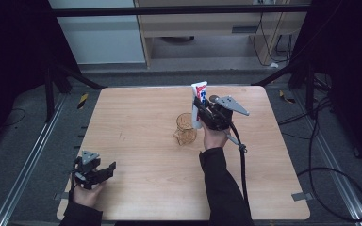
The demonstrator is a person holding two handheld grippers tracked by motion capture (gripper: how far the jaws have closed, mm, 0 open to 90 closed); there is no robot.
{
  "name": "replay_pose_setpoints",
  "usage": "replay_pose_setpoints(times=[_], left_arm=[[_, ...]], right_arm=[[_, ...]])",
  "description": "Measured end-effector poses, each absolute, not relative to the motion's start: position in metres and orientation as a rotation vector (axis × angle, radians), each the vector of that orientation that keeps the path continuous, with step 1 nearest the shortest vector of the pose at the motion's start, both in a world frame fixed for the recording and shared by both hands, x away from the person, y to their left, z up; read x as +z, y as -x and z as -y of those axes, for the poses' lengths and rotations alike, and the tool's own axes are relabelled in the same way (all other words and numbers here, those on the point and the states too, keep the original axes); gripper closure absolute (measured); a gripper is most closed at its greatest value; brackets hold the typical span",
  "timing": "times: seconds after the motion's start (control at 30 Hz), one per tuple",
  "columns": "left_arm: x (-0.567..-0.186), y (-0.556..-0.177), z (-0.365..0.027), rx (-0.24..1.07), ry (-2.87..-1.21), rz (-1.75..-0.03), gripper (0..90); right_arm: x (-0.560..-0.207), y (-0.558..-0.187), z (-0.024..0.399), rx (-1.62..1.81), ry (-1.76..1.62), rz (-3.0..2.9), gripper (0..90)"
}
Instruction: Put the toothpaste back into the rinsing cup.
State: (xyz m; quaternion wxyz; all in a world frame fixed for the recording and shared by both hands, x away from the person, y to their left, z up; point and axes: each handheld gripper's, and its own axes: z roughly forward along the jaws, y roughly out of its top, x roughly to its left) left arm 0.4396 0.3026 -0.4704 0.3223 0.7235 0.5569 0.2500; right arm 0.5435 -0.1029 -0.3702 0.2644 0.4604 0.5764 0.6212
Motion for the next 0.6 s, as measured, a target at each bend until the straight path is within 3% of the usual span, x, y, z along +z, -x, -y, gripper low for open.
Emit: replay_pose_setpoints(times=[0.6], left_arm=[[-0.471, -0.44, -0.303, 0.655, -1.897, -1.463, 34.1]], right_arm=[[-0.396, -0.575, 0.092, 1.693, -1.301, -1.513, 72.9]])
